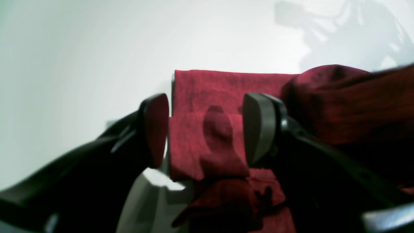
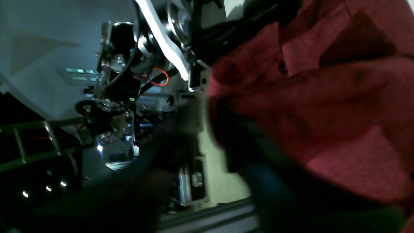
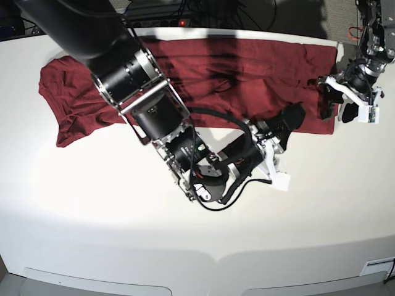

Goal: Fold the T-shirt properly
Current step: 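Drag the sleeve across the shirt toward the left gripper, then release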

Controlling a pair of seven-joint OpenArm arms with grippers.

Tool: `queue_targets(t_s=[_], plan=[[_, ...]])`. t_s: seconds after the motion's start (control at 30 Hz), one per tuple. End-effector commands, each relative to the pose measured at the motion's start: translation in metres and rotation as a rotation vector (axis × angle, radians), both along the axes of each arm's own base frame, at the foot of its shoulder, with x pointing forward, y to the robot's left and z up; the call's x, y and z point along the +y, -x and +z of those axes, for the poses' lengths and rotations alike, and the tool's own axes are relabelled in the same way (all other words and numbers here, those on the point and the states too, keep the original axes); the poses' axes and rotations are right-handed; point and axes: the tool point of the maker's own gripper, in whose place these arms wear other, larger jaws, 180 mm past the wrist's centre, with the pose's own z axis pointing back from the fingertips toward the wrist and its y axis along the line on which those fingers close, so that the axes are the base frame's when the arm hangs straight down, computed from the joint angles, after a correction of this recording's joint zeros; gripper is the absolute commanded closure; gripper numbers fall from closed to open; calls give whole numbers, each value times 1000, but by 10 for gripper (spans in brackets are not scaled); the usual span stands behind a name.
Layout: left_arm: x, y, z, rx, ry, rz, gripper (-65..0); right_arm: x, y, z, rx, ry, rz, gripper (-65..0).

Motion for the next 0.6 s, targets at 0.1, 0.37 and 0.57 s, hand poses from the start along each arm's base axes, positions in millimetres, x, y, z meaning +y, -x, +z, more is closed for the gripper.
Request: queue_targets(t_s=[0.1,0.37,0.57], plan=[[3,-7,13,-49,-2,-4,-356,11,-18,28,-34,-80,-41,-311],[3,-6,13,-46,1,-4,-356,-3,-89,64,-222,-50,-192,-310],[-1,-8,17,-56,54,6,-356,-58,-183,50,-538,247,-447,-310]])
